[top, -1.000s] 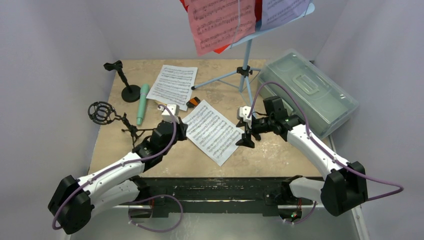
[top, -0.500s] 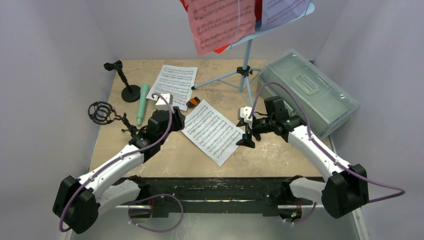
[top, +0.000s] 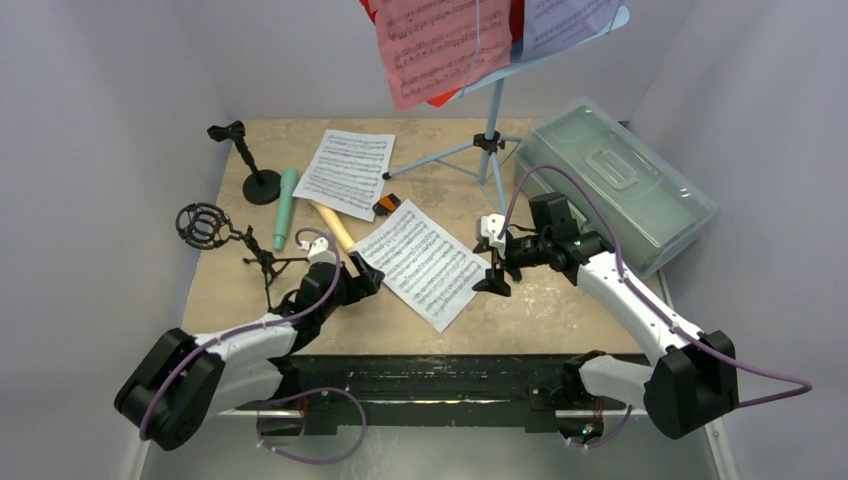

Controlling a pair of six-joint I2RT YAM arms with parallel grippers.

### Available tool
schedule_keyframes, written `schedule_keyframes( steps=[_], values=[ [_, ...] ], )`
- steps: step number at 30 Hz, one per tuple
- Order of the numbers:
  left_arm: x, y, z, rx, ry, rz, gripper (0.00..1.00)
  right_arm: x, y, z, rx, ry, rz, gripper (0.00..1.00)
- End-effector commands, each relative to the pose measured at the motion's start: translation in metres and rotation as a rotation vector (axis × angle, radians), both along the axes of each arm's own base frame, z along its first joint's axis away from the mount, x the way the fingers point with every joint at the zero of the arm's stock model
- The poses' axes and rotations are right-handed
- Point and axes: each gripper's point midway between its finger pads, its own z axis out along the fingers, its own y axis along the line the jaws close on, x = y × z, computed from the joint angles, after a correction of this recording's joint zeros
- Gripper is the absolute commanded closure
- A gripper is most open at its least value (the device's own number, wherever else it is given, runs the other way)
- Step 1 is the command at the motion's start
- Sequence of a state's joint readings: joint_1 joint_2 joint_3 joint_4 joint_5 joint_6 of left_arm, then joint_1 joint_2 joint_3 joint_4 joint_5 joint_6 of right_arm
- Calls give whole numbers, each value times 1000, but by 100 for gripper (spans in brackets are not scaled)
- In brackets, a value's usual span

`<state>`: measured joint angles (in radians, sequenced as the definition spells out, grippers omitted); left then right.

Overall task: Pack up the instrument practice props
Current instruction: Pick up the sheet music from the center of the board.

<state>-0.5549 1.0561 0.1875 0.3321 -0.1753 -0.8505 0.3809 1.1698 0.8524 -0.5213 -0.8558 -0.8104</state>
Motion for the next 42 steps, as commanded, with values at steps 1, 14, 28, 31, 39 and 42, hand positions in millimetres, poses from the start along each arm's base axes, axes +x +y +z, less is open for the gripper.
schedule_keyframes(
  steps=[1,14,28,31,39,42],
  values=[
    [23,-21,21,-180,-85,7,19,-4,1,3,14,-12,24,16],
    [48,-46,9,-439,-86,-49,100,-6,1,4,14,-16,31,16],
    [68,5,94,216,-218,-109,100,-8,2,3,12,-11,47,17],
    [81,11,113,322,-251,-123,100,-8,1,2,10,-11,44,17],
    [129,27,148,639,-302,-172,100,-8,1,3,8,-15,44,16],
    [147,32,151,687,-304,-188,100,-8,1,3,9,-18,46,17]
  ],
)
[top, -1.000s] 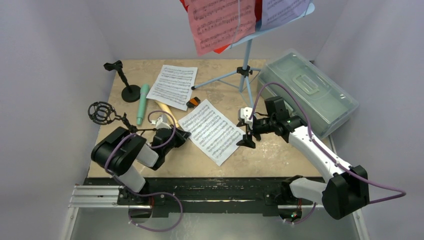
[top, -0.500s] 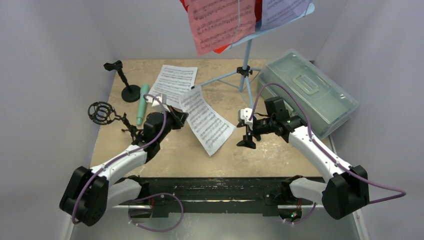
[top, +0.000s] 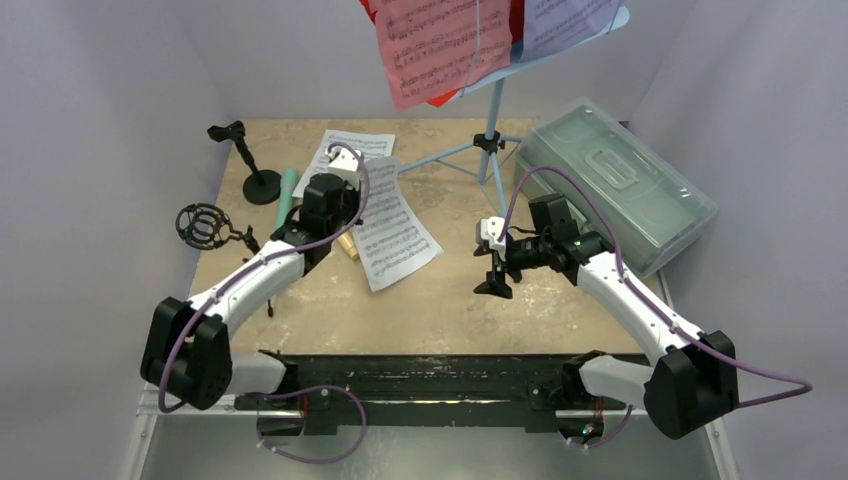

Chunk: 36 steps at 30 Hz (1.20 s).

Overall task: Pack up the instrument practice props
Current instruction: Pick up the sheet music from the center of the board, then place the sheet music at the center of the board.

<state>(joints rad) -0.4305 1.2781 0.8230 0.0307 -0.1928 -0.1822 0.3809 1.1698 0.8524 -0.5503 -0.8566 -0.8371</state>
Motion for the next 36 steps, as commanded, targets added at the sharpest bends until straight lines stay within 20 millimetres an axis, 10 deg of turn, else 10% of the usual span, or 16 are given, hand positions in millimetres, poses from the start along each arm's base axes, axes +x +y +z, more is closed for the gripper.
schedule_keyframes(
  steps=[1,12,24,31,36],
  values=[
    [32,22,20,185,-54,-21,100,-5,3,7,23,-22,34,17],
    [124,54,3,213,50,0,100,-5,2,9,22,-34,34,16],
    [211,111,-30,187,139,442,100,-6,2,7,18,-28,40,16],
    [209,106,33,32,90,513,57,-4,1,5,8,-30,35,16],
    [136,102,122,-199,-127,482,2,-1,-3,5,-9,-45,12,16]
  ],
)
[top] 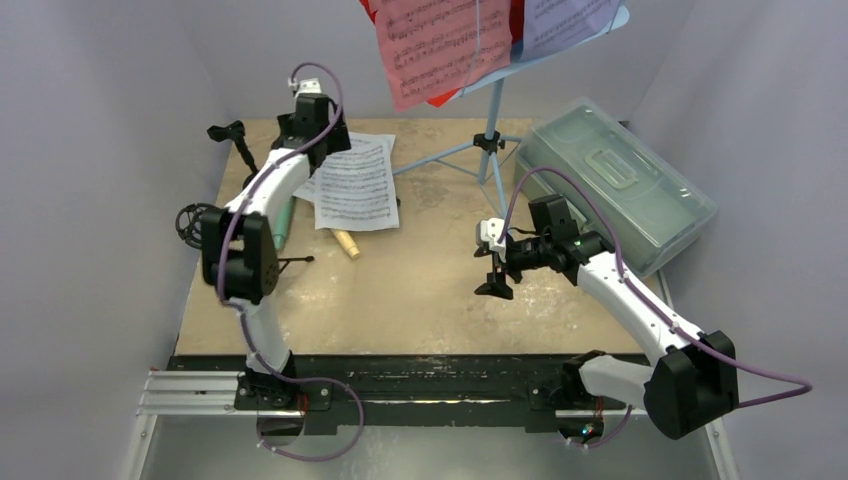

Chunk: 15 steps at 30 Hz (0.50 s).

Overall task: Pack up the instrument practice props
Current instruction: Place the sheet music at the center of the board.

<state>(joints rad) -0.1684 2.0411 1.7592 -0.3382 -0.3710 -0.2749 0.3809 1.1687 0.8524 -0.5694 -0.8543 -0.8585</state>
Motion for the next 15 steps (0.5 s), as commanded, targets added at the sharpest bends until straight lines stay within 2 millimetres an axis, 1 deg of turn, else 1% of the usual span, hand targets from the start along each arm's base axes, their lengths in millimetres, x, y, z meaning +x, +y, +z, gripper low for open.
schedule_keyframes(
  steps=[1,4,6,7,8,11,15],
  values=[
    [-78,-1,142,-219,-383,0,0,1,-3,8,1,-48,-2,16],
    [-140,-18,177,-277,-554,-182,0,-1,-8,11,4,-78,-8,15],
    [-177,-31,176,-294,-578,-300,0,-3,-11,13,2,-97,-12,15],
    [-193,-38,171,-307,-563,-351,0,-3,-13,14,2,-104,-16,15],
    [-207,-41,162,-313,-535,-382,0,-4,-15,17,3,-115,-21,14],
    [-240,-46,126,-324,-428,-428,0,-3,-21,25,9,-139,-42,13],
    [-268,-50,94,-347,-401,-468,0,-1,-29,39,24,-169,-98,11]
  ],
)
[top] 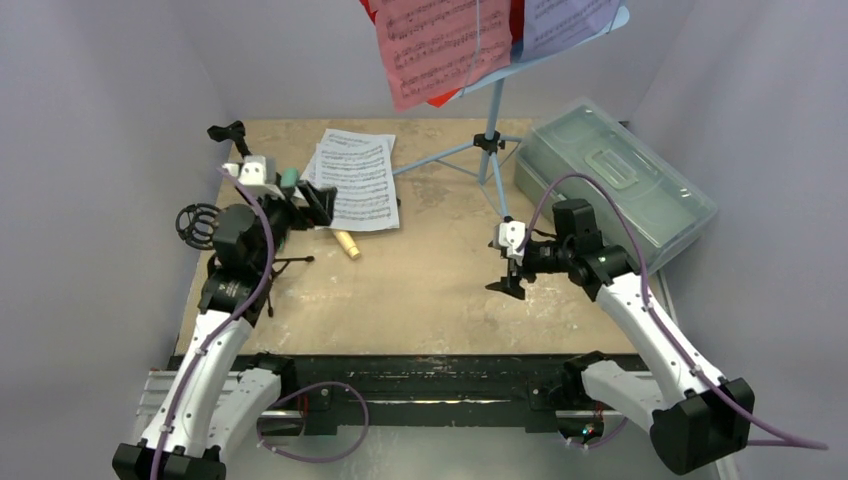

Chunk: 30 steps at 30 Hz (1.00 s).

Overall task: Pack up the instrument practice props
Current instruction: Place the sheet music at the center of the board.

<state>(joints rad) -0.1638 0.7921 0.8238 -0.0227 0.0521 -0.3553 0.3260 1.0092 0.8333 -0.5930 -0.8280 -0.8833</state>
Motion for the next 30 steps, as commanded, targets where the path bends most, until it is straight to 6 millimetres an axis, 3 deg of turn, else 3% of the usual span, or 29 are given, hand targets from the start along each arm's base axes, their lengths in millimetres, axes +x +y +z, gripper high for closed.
schedule_keyframes(
  steps=[1,4,16,30],
  values=[
    [-26,-17,-78,23,167,-129,0,0,-11,15,14,-35,-51,10],
    [-35,-21,-94,19,166,-157,0,0,-22,26,39,-43,-88,9],
    [-36,-29,-92,22,195,-210,0,-5,-45,53,9,-64,-182,7],
    [-39,-29,-89,19,187,-213,0,-21,-51,150,12,-199,-175,5]
  ],
)
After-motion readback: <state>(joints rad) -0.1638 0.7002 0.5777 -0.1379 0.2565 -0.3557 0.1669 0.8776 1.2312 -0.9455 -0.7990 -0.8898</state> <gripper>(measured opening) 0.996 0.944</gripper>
